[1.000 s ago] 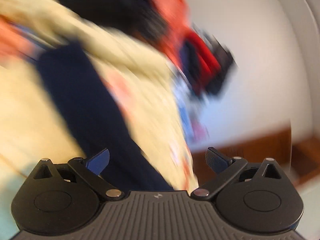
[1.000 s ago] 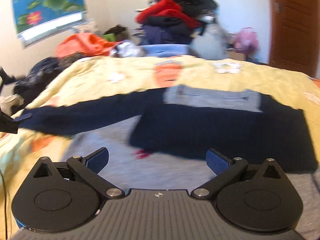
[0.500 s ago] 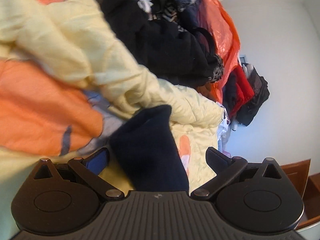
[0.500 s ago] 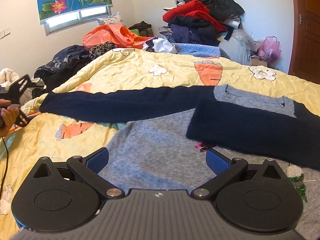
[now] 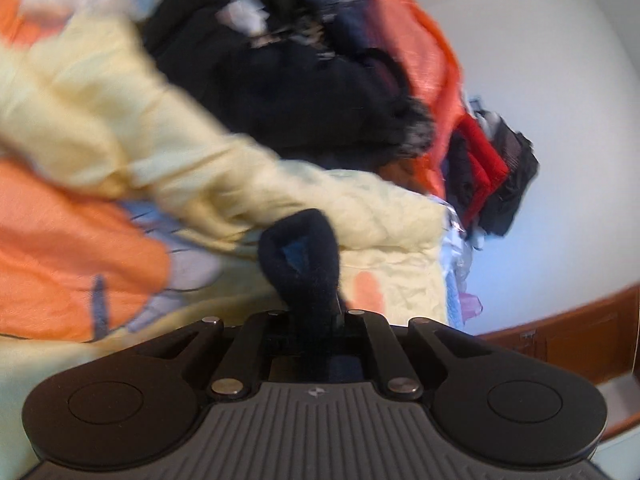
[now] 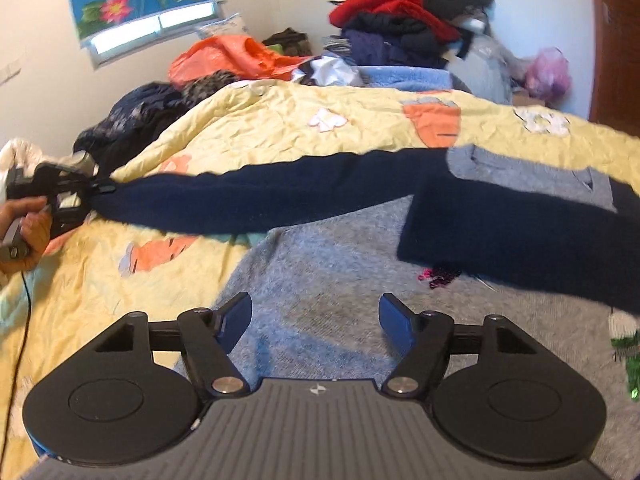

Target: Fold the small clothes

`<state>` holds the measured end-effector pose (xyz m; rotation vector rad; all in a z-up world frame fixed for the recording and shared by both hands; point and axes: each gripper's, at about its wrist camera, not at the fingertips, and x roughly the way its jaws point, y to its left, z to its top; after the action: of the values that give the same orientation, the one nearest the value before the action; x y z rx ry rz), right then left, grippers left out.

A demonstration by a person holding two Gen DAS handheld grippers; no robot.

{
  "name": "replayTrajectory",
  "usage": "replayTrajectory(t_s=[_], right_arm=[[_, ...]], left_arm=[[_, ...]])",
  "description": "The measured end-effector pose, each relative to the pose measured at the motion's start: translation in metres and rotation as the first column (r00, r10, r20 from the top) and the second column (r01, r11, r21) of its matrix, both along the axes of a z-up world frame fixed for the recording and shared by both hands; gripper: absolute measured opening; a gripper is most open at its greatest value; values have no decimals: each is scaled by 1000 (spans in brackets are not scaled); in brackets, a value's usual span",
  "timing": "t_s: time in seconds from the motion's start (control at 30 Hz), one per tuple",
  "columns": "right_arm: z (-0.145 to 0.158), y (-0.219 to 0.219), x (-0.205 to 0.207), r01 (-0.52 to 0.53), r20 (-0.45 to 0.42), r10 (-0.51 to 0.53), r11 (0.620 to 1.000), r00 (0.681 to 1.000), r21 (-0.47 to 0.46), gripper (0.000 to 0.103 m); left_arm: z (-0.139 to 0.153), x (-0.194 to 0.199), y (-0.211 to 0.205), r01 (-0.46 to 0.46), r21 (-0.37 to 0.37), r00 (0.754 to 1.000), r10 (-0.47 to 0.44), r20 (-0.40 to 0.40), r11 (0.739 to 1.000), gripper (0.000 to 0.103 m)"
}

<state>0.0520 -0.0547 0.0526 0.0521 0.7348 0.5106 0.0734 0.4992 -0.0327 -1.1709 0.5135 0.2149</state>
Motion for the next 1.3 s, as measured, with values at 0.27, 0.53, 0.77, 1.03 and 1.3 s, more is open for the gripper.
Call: replayTrajectory(t_s=[0.27, 0.53, 0.77, 1.03, 1.3], right_arm=[[9, -37, 14, 86, -10, -86, 996, 996, 16, 72], [0, -71, 41, 122, -92, -113, 987, 989, 104, 73], [-10, -61, 77, 83, -166, -56, 983, 985, 162, 91], [-23, -36, 138, 118, -357, 47, 898, 933, 425, 93], [-35, -4, 161, 118, -394, 118, 843, 911, 525, 72]], left_arm=[[97, 31, -116, 216, 413, 970, -244, 15, 885, 7], [81, 76, -281, 463, 549, 866, -487, -112, 696, 7], [29, 75, -338, 545, 555, 812, -560, -163, 629, 72], [75, 32, -242, 410, 403, 860, -494, 127, 818, 103], [16, 48, -152, 378, 61, 919, -383, 95, 924, 103]])
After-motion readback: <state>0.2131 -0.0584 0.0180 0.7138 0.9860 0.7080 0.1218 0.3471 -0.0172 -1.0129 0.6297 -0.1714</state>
